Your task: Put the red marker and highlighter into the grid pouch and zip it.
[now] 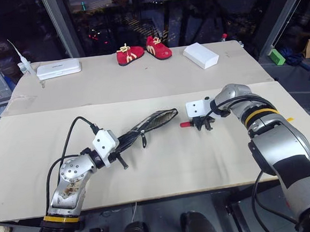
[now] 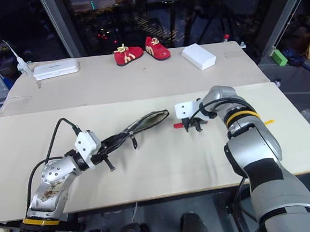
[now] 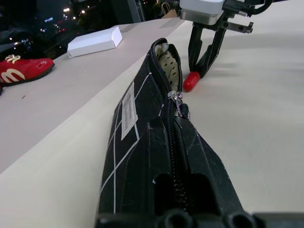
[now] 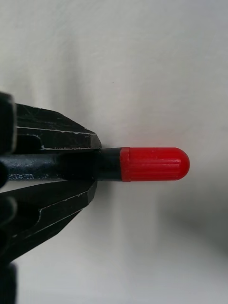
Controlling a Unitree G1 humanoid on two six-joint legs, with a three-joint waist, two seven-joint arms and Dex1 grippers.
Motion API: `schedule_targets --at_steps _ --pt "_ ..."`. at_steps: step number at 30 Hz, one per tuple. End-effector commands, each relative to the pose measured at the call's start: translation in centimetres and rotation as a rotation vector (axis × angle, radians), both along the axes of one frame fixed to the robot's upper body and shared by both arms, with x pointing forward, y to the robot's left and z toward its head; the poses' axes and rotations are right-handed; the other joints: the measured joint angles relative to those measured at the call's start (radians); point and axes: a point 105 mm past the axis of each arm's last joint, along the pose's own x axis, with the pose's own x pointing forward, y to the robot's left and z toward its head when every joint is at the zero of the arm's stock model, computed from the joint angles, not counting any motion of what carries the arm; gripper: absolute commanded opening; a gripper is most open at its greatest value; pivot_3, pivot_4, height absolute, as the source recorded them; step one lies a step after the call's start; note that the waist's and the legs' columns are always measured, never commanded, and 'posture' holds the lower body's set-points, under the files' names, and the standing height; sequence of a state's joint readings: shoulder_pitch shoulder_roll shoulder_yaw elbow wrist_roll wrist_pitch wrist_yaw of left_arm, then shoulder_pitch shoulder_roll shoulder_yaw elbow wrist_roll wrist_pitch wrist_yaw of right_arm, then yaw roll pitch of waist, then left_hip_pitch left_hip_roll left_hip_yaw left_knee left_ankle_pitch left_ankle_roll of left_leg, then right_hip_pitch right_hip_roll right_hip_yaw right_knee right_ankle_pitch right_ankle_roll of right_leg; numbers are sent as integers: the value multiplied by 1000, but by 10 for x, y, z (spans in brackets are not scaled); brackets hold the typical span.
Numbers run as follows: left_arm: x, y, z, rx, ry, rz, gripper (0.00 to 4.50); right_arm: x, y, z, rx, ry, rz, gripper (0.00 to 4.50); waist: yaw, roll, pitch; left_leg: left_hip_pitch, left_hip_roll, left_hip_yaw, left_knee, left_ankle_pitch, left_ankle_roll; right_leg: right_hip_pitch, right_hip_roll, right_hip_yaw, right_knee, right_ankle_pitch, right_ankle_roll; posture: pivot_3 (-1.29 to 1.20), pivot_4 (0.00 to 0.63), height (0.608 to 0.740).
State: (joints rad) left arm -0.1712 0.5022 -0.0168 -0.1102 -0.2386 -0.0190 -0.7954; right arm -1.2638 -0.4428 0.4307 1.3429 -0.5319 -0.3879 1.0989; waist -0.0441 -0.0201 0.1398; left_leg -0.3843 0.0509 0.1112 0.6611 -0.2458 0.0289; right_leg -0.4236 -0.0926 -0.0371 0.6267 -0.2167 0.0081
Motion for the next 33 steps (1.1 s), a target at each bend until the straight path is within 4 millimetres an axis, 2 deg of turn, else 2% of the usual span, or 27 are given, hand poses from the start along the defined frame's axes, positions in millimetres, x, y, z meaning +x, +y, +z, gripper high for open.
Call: schedule_targets --at_steps 1,5,9,14,19,21,24,26,29,33 --pt "-2 2 13 -19 -46 7 0 -8 1 -13 10 78 -8 449 0 0 0 0 0 0 0 0 0 0 0 0 0 0 0 0 150 740" --pt "-3 1 13 -19 -45 6 0 -7 1 -8 70 87 -27 449 1 0 0 0 0 0 0 0 0 0 0 0 0 0 0 0 150 740" --pt "-2 1 13 -21 -44 10 0 5 -6 19 191 -31 -83 449 1 0 0 -1 0 0 0 0 0 0 0 0 0 0 0 0 150 740" --pt "-3 1 10 -21 -35 3 0 0 -14 35 269 -139 5 449 4 0 0 -3 0 0 0 0 0 -2 -1 -1 -1 0 0 0 150 740" --pt "-2 -2 9 -19 -29 -14 0 -14 -18 50 310 -334 100 449 9 0 0 -3 0 0 0 0 0 -2 -1 -1 -2 0 0 0 150 740" --pt "-1 -2 10 -19 -29 -19 0 -27 -9 63 371 -396 136 449 12 1 1 -4 0 -1 0 0 0 -2 -2 -1 -2 0 0 0 150 740" --pt "0 -3 10 -16 -26 -26 0 -52 7 83 363 -499 219 449 9 1 1 -3 0 -2 0 0 0 -2 -1 0 -1 0 0 0 150 740" --pt "-1 -3 10 -14 -25 -29 0 -61 15 93 351 -546 238 449 6 1 1 -2 1 -3 0 0 0 -2 -1 0 0 0 0 0 150 740" --pt "-1 -3 9 -13 -23 -29 0 -71 32 99 338 -585 277 449 10 1 1 -1 0 -3 0 0 0 -2 -1 0 0 0 0 0 150 740" --pt "0 -3 9 -13 -23 -30 0 -81 57 95 346 -587 317 449 18 1 1 -2 -1 -2 0 0 0 -2 0 0 -1 0 0 0 150 740"
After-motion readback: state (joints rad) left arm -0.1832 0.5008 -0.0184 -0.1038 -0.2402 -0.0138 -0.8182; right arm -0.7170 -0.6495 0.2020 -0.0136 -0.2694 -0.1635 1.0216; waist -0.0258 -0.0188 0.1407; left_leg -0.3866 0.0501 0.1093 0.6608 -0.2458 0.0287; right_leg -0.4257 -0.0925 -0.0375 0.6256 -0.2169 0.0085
